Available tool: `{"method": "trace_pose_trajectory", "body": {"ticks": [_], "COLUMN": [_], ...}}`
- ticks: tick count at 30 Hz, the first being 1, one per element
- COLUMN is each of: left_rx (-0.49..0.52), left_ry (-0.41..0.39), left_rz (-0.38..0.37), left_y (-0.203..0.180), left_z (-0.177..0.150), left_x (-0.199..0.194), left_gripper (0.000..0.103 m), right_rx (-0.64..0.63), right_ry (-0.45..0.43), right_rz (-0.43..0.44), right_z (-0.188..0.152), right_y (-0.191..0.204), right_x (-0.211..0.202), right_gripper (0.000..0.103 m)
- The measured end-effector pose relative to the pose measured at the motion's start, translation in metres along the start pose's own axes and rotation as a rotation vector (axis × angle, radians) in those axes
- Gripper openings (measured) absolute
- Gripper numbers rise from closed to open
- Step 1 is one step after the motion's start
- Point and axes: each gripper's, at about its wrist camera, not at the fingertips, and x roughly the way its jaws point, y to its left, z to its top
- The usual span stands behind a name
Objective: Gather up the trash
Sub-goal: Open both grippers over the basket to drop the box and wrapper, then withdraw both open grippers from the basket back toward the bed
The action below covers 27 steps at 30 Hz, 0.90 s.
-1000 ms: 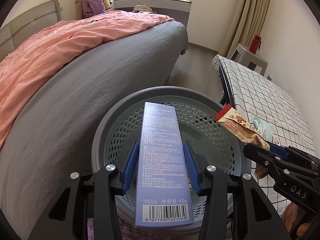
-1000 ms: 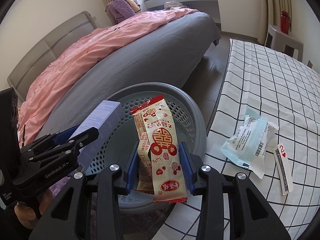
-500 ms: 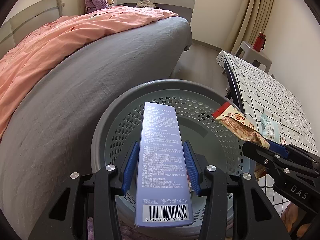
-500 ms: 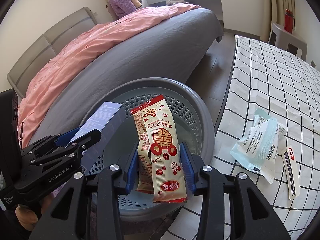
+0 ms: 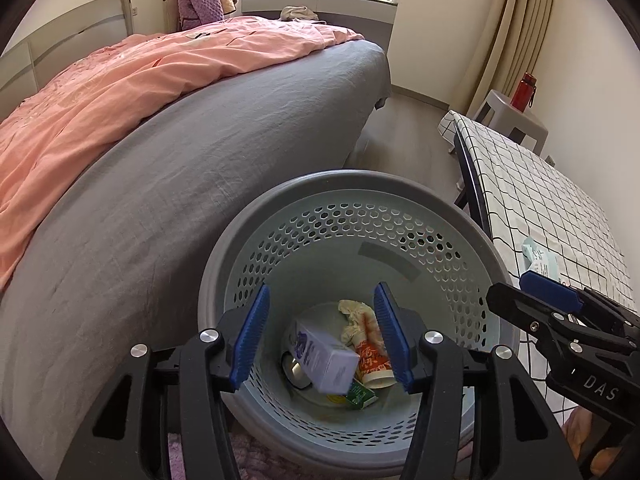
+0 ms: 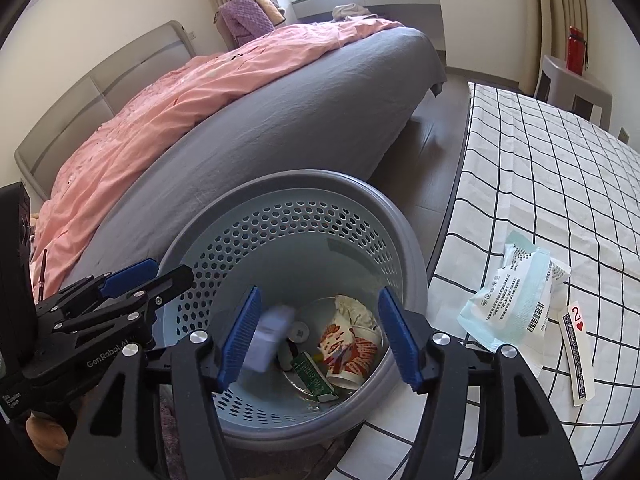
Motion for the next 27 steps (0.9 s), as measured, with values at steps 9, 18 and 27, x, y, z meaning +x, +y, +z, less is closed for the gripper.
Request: {"method": "trace_pose_trajectory", "body": {"ticks": [9,18,27], "left_rx": [-0.013,-0.016,-0.012], "left_ry": [-0.009,-0.016,-0.039], "left_rz": [0.023,0.037,0.059], "left_y": [0.004,0.005,0.005], "left_z": [-0.001,-0.001,-0.003], "left_x": [-0.005,-0.010,-0.020], "left_gripper": [0.057,0.060,0.065], "right_rx": [-0.003,-0.008,-0.013], "right_ry": [0.004,0.002,-0.007], "right_rz": [-0.003,-0.008,-0.016], "right_z": [-0.001,-0.004,-0.008], "right_y": [0.001,0.003,0.005], "right_x": [0.001,-0.003,-0.010], "right_gripper": [0.060,0.060,0.061]}}
